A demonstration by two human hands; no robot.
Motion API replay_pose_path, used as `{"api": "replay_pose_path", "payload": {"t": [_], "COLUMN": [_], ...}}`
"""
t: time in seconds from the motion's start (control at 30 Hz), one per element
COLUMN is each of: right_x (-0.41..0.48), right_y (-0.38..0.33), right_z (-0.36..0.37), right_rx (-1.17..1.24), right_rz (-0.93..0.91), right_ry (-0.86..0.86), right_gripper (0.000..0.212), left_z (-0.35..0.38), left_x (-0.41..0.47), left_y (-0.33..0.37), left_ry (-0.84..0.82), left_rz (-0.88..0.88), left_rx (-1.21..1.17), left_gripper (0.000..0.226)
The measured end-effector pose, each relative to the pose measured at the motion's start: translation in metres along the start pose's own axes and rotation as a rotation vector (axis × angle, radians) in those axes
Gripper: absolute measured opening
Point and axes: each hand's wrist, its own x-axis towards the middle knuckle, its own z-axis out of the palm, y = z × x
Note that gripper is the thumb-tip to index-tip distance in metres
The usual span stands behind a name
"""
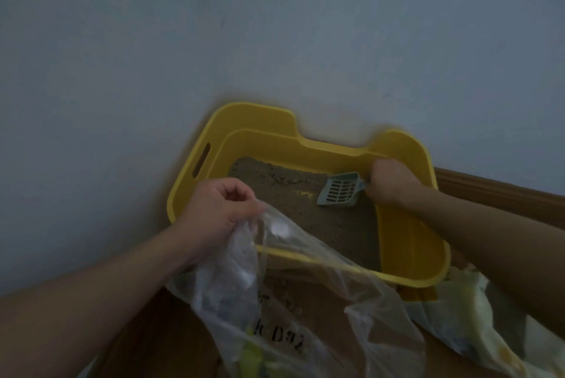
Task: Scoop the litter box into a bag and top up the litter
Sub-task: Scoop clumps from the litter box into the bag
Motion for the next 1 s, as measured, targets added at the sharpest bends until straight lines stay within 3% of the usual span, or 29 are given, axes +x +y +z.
{"api": "replay_pose_path", "payload": {"t": [0.13,0.53,1.0], "right_x": [0.016,0.050,0.056], "right_y": [-0.028,-0.120,-0.118], "right_z": [0.014,0.046,0.068], "right_rx": [0.015,0.249,0.399], "right_rz": [-0.083,-0.243,-0.253], "right_ry": [-0.027,-0.018,0.011], "right_gripper": [0.017,0.031,0.041], "left_z": [-0.001,-0.011,-0.012], "left_x": [0.000,-0.001,-0.006], "left_y": [0.000,-0.002,0.003], "left_ry": [-0.008,0.013,0.021], "left_rz": [-0.002,0.008,0.006], "left_rx": [-0.024,-0.001,0.050], "left_gripper": [0.020,0.018,0.014]}}
